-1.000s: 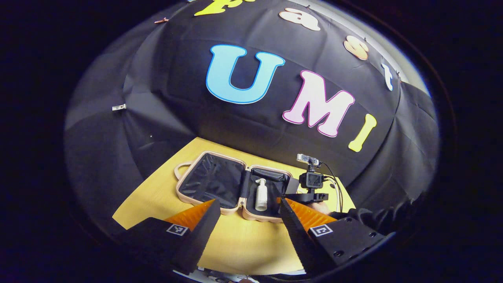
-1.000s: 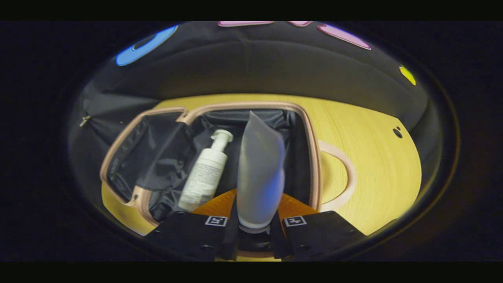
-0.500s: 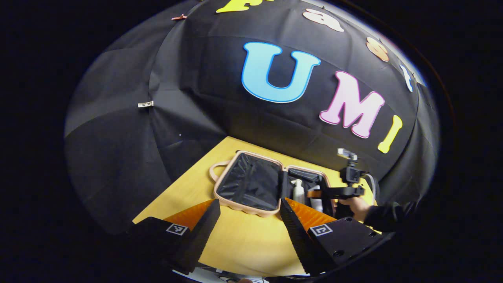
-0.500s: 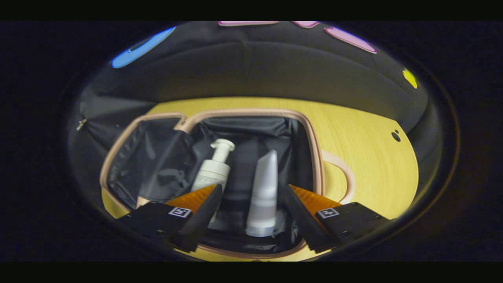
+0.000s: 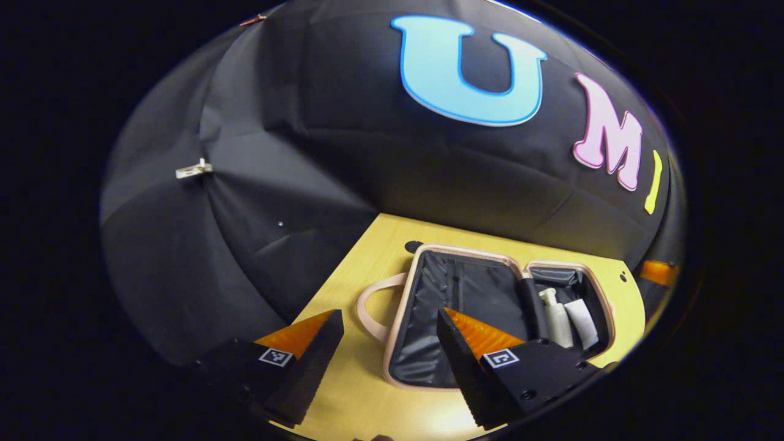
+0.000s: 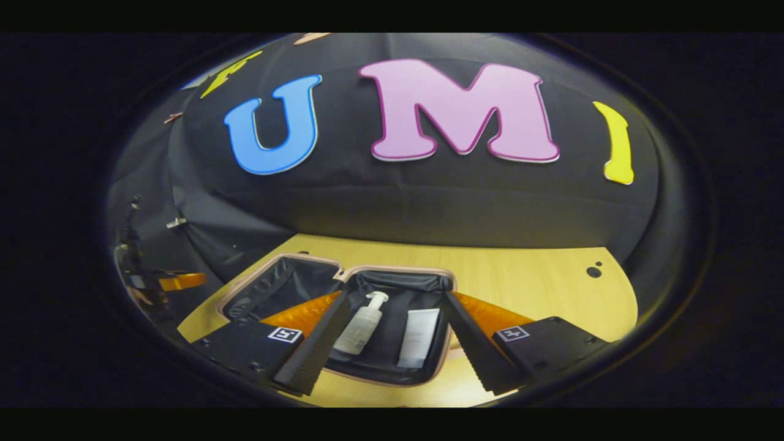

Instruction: First open the suitcase, pack the skin care products into it, and then close the suitcase.

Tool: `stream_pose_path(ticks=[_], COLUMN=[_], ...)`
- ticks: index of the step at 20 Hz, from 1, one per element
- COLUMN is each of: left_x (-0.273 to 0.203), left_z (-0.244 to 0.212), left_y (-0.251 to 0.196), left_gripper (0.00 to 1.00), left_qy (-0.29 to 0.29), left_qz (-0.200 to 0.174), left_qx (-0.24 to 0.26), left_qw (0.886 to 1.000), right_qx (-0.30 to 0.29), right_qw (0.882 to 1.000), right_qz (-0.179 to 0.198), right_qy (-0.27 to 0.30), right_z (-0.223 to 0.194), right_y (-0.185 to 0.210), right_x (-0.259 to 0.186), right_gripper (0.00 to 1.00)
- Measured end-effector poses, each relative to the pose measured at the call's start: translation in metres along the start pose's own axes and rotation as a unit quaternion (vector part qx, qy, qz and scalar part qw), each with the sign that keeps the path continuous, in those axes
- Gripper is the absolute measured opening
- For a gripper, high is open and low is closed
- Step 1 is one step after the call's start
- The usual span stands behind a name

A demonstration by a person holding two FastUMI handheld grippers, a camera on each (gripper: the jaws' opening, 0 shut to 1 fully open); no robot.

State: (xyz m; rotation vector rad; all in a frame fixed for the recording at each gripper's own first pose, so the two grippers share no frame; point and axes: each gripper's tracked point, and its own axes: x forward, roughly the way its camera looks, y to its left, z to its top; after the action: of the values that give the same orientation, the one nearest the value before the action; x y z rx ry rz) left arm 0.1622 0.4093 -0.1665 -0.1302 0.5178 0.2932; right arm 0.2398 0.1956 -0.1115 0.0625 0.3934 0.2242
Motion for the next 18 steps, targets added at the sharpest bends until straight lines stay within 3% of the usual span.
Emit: stream_pose_path(ticks=[4, 9, 11, 15, 17, 18], left_x=[0.062, 0.121, 0.131, 0.144, 0.147, 0.147], left_z=[-0.005, -0.018, -0.040, -0.050, -0.052, -0.056], left_y=[0.034, 0.058, 0.056, 0.062, 0.058, 0.055], left_gripper=[0.96, 0.97, 0.93, 0.79, 0.72, 0.62], left_qy=[0.023, 0.063, 0.114, 0.143, 0.155, 0.167], left_qz=[0.021, 0.012, 0.006, 0.022, 0.012, 0.007], left_qx=[0.011, -0.041, -0.040, -0.018, -0.041, -0.053], left_qw=[0.999, 0.997, 0.993, 0.989, 0.987, 0.984], right_qx=[-0.031, -0.078, -0.078, -0.088, -0.071, -0.062], right_qw=[0.999, 0.995, 0.996, 0.995, 0.996, 0.997], right_qz=[0.003, -0.023, -0.030, -0.039, -0.035, -0.035], right_qy=[-0.031, -0.050, -0.030, 0.024, 0.031, 0.026], right_z=[0.016, 0.000, -0.024, -0.072, -0.078, -0.075], right_y=[-0.015, -0.040, -0.045, -0.065, -0.061, -0.060], right_x=[-0.032, -0.081, -0.096, -0.100, -0.095, -0.093], right_gripper=[0.98, 0.98, 0.98, 0.99, 0.99, 0.99])
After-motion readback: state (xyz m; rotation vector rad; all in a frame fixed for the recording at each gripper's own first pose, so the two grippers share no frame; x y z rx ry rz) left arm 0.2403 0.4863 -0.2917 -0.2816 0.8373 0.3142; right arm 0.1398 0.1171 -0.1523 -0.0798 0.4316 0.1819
